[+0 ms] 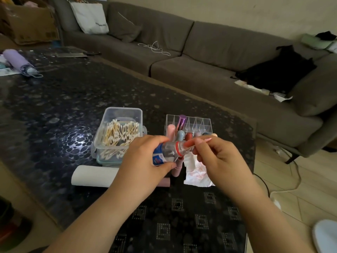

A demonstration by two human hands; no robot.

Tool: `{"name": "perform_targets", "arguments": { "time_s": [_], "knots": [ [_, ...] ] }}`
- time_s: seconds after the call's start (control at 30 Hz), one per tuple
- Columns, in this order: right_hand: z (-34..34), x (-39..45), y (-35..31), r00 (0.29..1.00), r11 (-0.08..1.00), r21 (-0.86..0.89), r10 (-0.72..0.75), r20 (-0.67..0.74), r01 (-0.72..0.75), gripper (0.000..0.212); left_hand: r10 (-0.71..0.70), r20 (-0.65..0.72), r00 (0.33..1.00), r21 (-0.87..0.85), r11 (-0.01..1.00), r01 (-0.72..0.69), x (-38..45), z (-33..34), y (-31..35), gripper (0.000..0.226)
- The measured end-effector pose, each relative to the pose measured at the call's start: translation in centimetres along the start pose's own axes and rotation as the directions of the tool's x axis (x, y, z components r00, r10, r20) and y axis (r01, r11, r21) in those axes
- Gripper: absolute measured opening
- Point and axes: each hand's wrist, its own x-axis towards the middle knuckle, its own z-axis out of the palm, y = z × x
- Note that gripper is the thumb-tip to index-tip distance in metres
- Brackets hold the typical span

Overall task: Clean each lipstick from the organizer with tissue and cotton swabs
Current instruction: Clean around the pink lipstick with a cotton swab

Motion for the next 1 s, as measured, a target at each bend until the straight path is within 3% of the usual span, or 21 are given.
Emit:
{"name": "perform_targets", "arguments": {
  "time_s": [0.17,0.4,0.57,0.77,1.0],
  "knots": [
    [0.2,0.2,0.4,0.994,0.997,0.047,0.057,-0.088,-0.053,0.018,0.005,-0.020,1.000,0.014,1.000,-0.005,0.1,0.5,0.0,0.049],
    [-0.6,0.2,0.4,0.997,0.998,-0.013,0.065,-0.049,-0.066,0.019,0.006,-0.017,1.000,0.012,1.000,-0.006,0.1,0.5,-0.1,0.048],
    [-1.4,0.2,0.3,0.998,0.995,-0.100,-0.007,-0.070,0.000,0.014,0.011,-0.007,1.000,0.031,0.999,-0.011,0.1,0.3,-0.1,0.047],
    [-1.9,-0.1,0.0,0.999,0.995,-0.099,0.016,0.046,-0.011,0.016,0.052,-0.020,0.998,0.064,0.997,-0.051,0.0,0.2,-0.3,0.049],
    [-1.4,-0.1,0.2,0.992,0.952,-0.283,-0.124,0.005,0.120,0.015,0.163,-0.061,0.985,0.182,0.972,-0.149,0.0,0.5,-1.1,0.053]
  ]
}}
